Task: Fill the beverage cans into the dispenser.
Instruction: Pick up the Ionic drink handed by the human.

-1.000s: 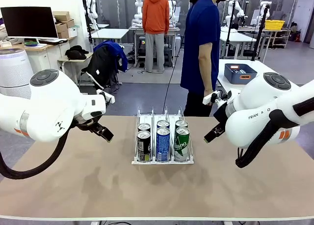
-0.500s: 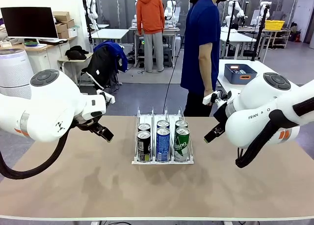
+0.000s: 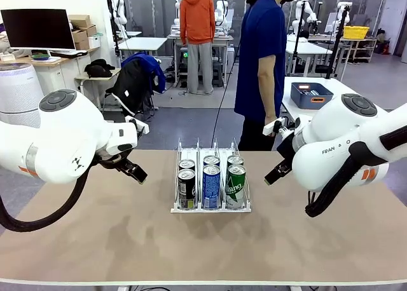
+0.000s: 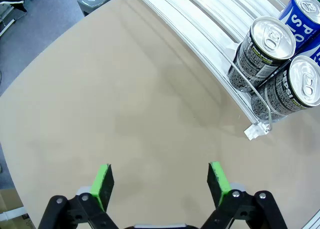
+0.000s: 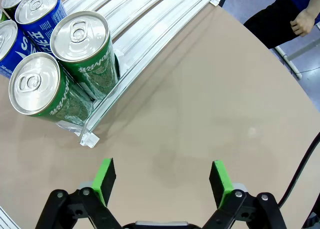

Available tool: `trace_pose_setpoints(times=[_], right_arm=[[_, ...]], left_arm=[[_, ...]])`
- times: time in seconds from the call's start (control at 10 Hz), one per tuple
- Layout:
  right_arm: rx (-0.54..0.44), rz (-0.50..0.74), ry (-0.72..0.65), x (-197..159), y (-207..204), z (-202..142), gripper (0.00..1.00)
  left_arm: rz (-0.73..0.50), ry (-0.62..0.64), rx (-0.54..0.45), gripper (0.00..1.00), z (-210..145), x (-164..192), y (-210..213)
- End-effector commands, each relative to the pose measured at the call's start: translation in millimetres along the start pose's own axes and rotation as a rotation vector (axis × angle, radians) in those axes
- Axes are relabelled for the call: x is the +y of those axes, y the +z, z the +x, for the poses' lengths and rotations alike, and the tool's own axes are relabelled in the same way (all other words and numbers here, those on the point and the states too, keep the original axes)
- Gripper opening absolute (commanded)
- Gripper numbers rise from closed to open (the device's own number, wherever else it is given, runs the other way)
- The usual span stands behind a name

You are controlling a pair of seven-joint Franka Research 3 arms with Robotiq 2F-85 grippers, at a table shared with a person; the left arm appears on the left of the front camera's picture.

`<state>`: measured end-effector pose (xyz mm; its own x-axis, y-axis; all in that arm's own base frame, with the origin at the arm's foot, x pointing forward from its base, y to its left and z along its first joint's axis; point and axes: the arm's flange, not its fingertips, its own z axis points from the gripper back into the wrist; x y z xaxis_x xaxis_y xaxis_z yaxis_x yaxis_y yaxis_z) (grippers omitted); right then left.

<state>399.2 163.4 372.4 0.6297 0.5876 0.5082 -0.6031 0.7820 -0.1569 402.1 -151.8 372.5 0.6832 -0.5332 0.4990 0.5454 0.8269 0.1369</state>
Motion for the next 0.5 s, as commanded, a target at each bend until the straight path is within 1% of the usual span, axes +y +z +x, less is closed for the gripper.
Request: trace_pose_setpoints(times=[0.0, 0.2, 0.3, 0.4], right_arm=[[0.0, 0.001, 0.001, 1, 0, 0, 1.0], [0.0, 0.0, 0.0, 0, 0, 0, 1.0], [-0.015, 0.016, -0.086, 17, 4, -7, 1.0], [0.038, 0.107, -0.062, 18, 21, -12, 1.0]], left_arm=[[0.0, 0.001, 0.0, 1.0, 0, 0, 0], [0.0, 0.001, 0.0, 1.0, 0, 0, 0], [0.0, 0.0, 0.0, 1.0, 0, 0, 0], [-0.098, 0.026, -0.002, 1.0, -3, -10, 15]])
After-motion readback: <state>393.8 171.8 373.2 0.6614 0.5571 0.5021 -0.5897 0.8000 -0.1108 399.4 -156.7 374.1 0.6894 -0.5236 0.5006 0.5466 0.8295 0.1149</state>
